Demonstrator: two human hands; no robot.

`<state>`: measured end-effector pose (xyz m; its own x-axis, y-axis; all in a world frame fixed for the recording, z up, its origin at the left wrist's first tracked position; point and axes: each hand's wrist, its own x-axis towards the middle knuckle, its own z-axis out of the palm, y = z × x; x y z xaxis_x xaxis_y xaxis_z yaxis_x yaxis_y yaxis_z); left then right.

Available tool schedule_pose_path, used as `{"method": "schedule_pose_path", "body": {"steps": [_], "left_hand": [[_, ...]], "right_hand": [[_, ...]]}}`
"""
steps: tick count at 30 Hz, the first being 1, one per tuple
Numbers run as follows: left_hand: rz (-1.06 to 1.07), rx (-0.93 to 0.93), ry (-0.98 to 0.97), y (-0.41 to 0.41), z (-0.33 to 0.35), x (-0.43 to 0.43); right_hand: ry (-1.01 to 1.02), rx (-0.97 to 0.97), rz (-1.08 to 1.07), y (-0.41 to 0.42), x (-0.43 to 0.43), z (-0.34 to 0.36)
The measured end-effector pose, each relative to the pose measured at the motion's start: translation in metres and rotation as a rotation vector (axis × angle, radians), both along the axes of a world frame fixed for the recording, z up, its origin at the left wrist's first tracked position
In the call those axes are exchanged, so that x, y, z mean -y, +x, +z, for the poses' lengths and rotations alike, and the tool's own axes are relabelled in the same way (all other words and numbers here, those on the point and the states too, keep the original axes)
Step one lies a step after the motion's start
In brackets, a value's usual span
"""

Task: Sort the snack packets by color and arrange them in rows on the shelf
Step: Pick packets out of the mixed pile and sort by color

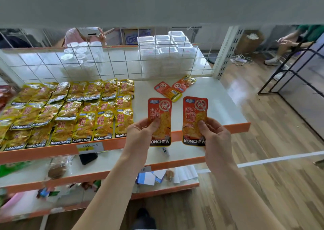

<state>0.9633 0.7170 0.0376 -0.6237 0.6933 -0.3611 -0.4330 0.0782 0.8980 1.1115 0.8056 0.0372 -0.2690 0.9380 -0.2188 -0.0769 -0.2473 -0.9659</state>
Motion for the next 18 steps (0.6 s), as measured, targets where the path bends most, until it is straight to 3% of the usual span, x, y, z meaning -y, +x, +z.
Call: {"method": "schedule_pose_path", "body": {"steps": [18], "left_hand": [[0.098,-0.087,0.034,0.056,0.027,0.065]], "right_hand": [[-0.012,-0.071,0.224,0.052,0.041,0.035]]}}
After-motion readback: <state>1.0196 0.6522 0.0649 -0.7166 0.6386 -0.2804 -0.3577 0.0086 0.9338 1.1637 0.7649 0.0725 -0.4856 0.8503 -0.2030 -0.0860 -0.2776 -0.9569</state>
